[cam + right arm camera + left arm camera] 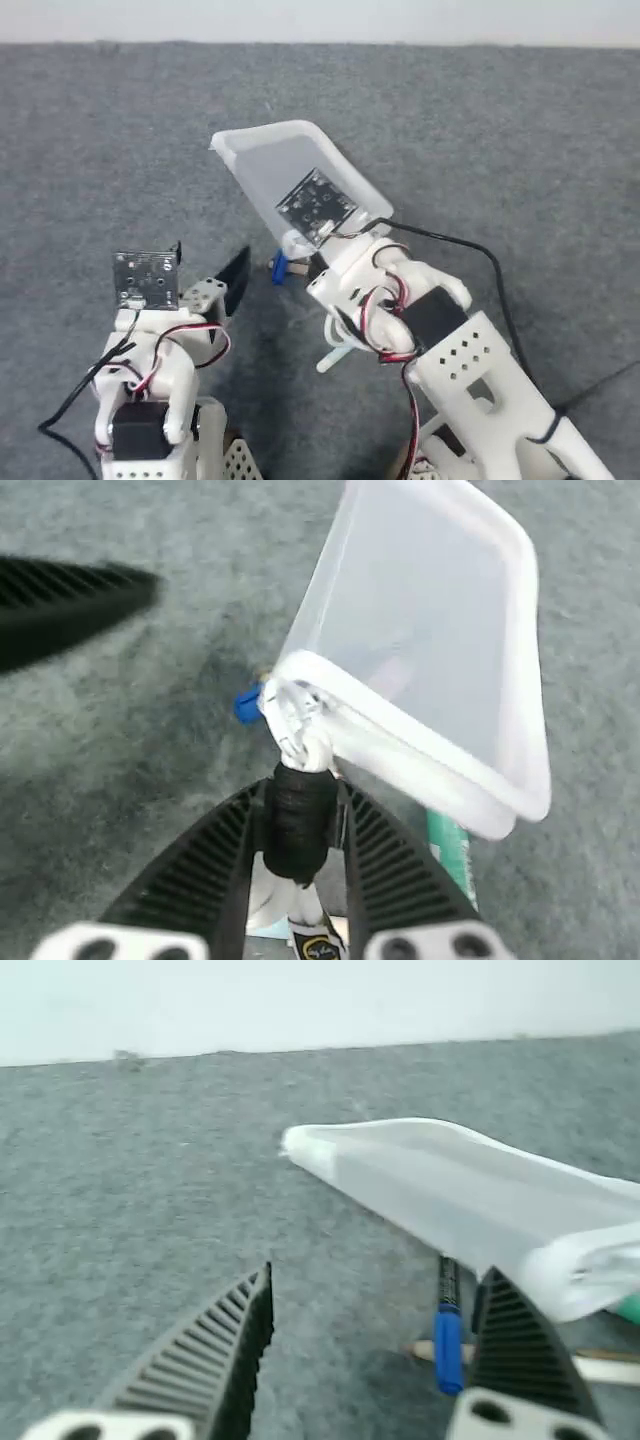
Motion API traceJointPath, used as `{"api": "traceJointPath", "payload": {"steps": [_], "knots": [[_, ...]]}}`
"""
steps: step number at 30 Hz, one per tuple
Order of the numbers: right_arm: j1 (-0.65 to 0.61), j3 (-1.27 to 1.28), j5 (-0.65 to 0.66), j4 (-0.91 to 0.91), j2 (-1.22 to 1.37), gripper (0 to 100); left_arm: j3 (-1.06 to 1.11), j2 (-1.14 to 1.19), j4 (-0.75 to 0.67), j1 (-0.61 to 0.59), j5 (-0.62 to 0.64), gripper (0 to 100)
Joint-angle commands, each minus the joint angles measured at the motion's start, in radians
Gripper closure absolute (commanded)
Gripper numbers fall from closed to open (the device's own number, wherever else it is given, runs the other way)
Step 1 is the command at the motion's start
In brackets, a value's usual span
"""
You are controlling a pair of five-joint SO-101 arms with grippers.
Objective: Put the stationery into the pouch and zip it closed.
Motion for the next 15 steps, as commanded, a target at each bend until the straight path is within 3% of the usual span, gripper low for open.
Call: {"api": "traceJointPath", "payload": {"steps": [1,8,15], "knots": [[-0.03,-0.072,0.009,0.002,-0.061,99.2,-0.058,-0.021,0.006,0.054,0.029,69],[-0.031,-0.072,0.009,0.002,-0.061,99.2,-0.012,-0.021,-0.002,0.149,0.072,69],[-0.071,-0.061,0.008,0.013,-0.136,99.2,0.031,-0.021,-0.003,0.166,0.075,69]]}}
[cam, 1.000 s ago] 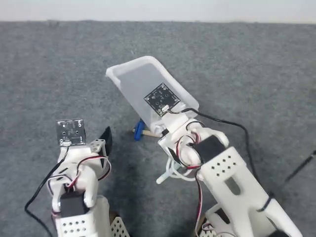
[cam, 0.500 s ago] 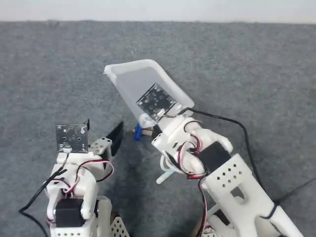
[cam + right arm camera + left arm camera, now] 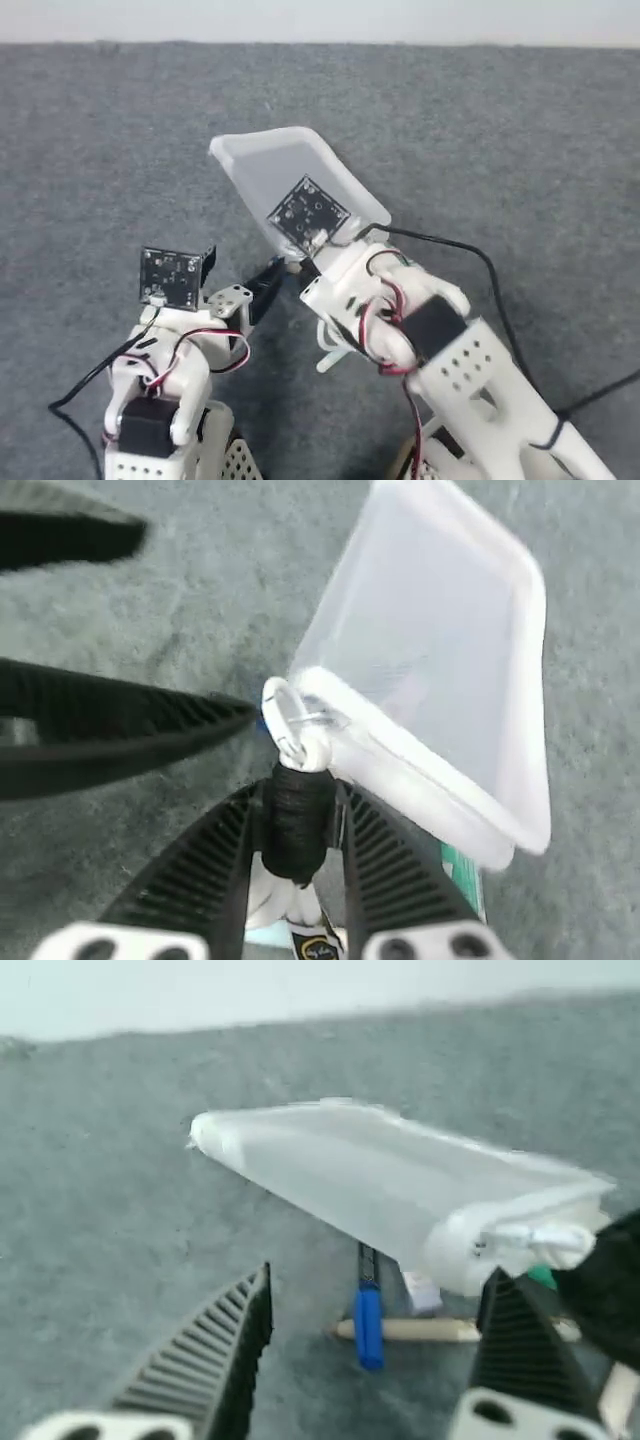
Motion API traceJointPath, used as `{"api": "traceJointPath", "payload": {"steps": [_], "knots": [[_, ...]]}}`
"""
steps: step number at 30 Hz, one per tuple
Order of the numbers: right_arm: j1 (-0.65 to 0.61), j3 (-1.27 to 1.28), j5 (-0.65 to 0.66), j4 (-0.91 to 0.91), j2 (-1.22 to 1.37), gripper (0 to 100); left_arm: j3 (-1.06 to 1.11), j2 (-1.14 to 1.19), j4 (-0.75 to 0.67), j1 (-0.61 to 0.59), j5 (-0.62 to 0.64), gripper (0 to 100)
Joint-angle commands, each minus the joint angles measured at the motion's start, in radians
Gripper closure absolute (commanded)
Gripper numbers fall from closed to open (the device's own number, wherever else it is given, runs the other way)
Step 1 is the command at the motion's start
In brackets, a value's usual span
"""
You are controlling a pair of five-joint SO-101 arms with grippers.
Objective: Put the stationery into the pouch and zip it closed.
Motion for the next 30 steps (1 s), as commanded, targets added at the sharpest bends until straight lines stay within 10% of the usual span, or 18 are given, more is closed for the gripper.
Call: {"api": "traceJointPath", "payload": {"steps": [1,30], "knots": [[-0.031,-0.057,0.008,0.019,-0.101,99.2,0.008,-0.021,-0.012,0.011,0.014,69],[-0.062,0.049,0.009,0.021,-0.143,99.2,0.045,-0.021,-0.066,0.002,-0.002,76]]}}
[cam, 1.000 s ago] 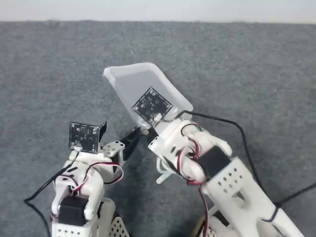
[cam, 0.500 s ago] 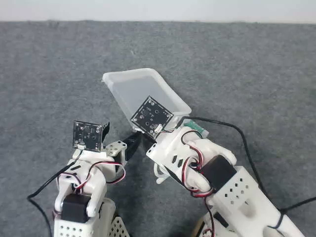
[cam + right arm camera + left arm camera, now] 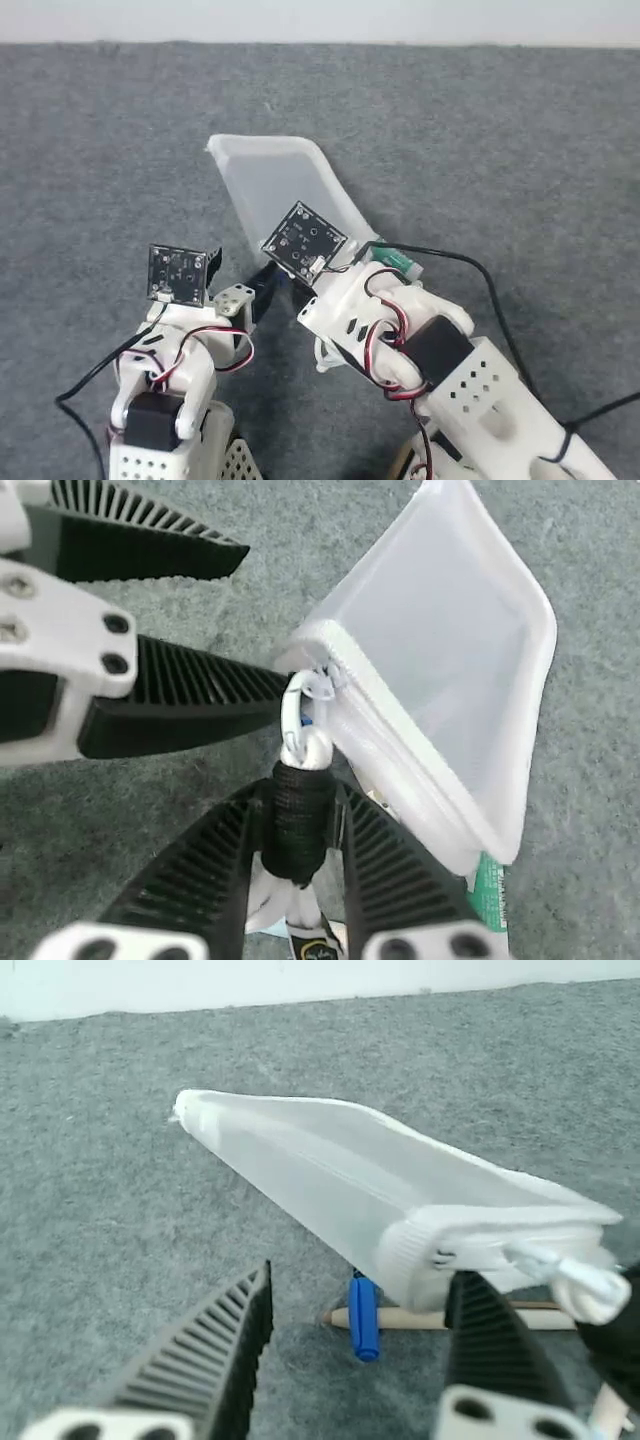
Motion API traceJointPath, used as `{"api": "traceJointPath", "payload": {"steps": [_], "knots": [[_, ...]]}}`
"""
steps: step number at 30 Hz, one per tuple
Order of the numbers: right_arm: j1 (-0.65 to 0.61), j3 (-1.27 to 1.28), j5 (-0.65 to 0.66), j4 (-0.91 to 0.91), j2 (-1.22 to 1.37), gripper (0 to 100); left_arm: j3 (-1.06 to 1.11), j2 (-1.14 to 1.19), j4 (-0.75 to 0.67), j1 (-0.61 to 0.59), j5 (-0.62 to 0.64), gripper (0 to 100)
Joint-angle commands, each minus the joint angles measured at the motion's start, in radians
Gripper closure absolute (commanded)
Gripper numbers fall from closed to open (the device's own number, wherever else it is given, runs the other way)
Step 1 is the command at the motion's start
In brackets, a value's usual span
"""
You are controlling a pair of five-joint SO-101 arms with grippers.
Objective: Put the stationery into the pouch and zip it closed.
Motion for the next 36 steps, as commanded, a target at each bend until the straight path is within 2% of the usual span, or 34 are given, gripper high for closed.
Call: {"api": "traceJointPath", "payload": {"steps": [1,6,11,17,36], "knots": [[-0.004,-0.011,0.009,0.002,-0.062,99.2,-0.005,-0.021,-0.035,-0.005,-0.021,76],[-0.002,-0.014,0.011,0.018,-0.062,99.2,0.019,-0.021,-0.037,-0.006,-0.035,76],[-0.001,-0.014,0.012,0.028,-0.062,99.2,0.001,-0.021,-0.029,-0.064,-0.031,76],[-0.001,-0.011,0.014,0.028,-0.062,99.2,-0.036,-0.021,0.034,-0.063,-0.018,68],[-0.001,0.002,0.015,0.03,-0.062,99.2,-0.03,-0.021,0.006,-0.071,-0.012,68]]}}
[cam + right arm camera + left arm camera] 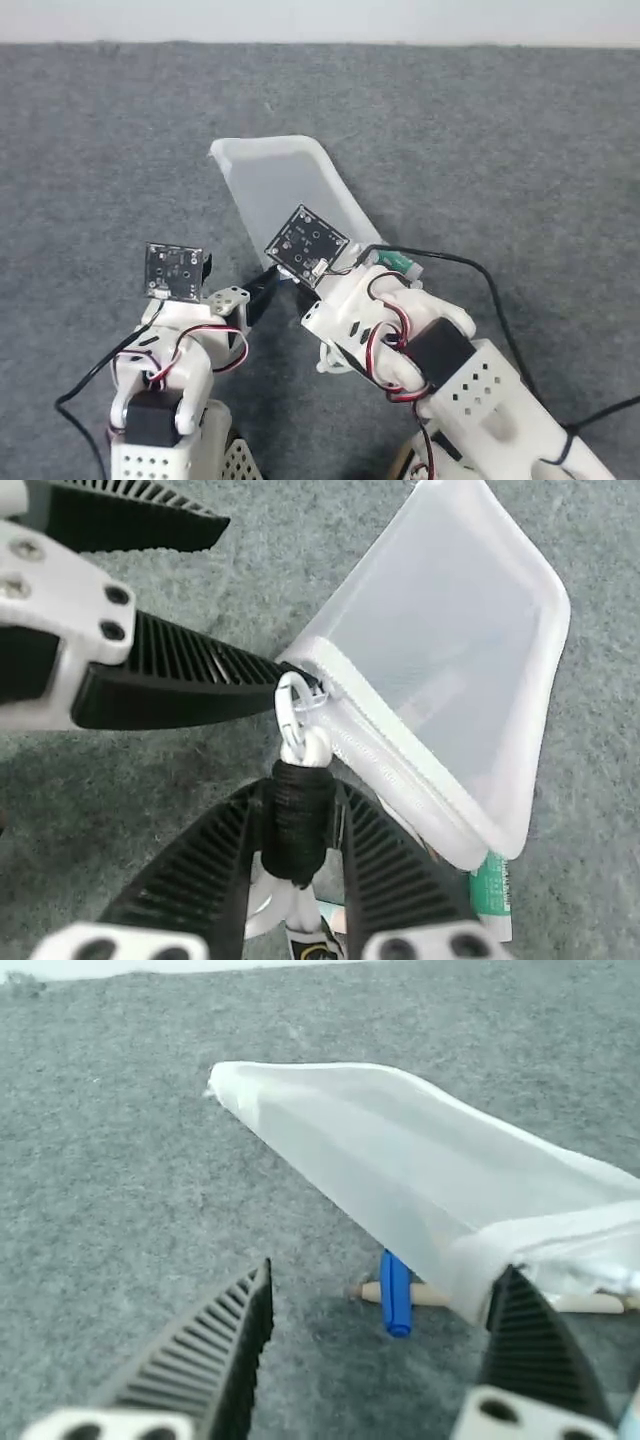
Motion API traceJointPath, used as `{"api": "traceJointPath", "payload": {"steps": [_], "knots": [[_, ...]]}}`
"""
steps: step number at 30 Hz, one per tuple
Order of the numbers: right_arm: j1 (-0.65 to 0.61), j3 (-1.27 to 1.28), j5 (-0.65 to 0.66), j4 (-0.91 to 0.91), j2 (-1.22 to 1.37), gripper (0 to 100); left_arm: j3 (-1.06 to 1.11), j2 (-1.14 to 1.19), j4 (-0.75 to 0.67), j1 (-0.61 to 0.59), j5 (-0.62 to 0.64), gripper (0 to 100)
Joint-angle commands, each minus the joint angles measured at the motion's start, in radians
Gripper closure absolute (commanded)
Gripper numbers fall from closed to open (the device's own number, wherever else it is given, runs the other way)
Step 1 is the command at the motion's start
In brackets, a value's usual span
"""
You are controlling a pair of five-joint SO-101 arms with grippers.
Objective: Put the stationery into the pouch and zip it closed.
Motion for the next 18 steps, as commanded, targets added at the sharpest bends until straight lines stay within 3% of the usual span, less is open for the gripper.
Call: {"api": "traceJointPath", "payload": {"steps": [1,11,18], "knots": [[-0.005,-0.015,0.015,0.002,-0.045,99.2,-0.056,-0.021,-0.021,-0.008,0.006,68],[-0.008,-0.015,0.017,0.016,-0.045,99.2,-0.036,-0.021,-0.029,-0.008,0.005,68],[-0.01,-0.015,0.017,0.018,-0.045,99.2,0.002,-0.021,-0.072,-0.008,-0.064,78]]}}
